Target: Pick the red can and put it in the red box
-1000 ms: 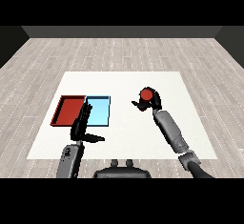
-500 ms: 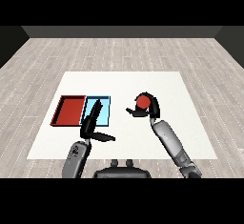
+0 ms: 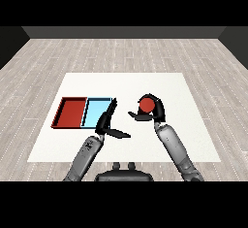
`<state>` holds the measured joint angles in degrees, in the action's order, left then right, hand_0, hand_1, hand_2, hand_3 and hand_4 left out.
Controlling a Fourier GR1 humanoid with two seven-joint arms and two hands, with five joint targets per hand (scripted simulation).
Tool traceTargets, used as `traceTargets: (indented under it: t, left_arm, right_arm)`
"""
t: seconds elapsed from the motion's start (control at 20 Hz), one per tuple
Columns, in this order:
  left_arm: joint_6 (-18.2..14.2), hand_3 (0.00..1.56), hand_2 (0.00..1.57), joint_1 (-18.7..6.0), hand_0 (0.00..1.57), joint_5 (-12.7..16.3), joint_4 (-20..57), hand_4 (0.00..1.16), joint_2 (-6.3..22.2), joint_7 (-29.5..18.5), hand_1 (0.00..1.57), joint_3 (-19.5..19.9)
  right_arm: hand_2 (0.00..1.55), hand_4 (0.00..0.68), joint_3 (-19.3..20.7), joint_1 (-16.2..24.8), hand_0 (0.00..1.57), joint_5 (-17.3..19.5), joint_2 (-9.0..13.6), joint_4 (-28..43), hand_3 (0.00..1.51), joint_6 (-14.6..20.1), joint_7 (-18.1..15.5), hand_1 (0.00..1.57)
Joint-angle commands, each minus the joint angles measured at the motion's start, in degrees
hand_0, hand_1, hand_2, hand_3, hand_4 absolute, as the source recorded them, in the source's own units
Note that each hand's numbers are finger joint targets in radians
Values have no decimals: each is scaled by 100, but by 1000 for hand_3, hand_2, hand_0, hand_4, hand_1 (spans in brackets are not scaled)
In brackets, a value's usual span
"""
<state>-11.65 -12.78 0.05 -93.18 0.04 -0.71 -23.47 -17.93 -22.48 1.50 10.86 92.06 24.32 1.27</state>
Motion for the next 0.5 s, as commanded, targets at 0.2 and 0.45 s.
traceTargets:
  t: [0.2,0.45]
  left_arm:
    - [198,0,0,-547,0,565,1030,0,-3,-206,0,262]
    - [-104,0,0,-65,0,329,583,0,-4,-325,0,-339]
  right_arm:
    - [1451,542,-82,-224,1499,541,-436,362,1384,-119,528,1499]
    - [1429,532,169,28,1440,761,-589,274,1379,-492,295,1440]
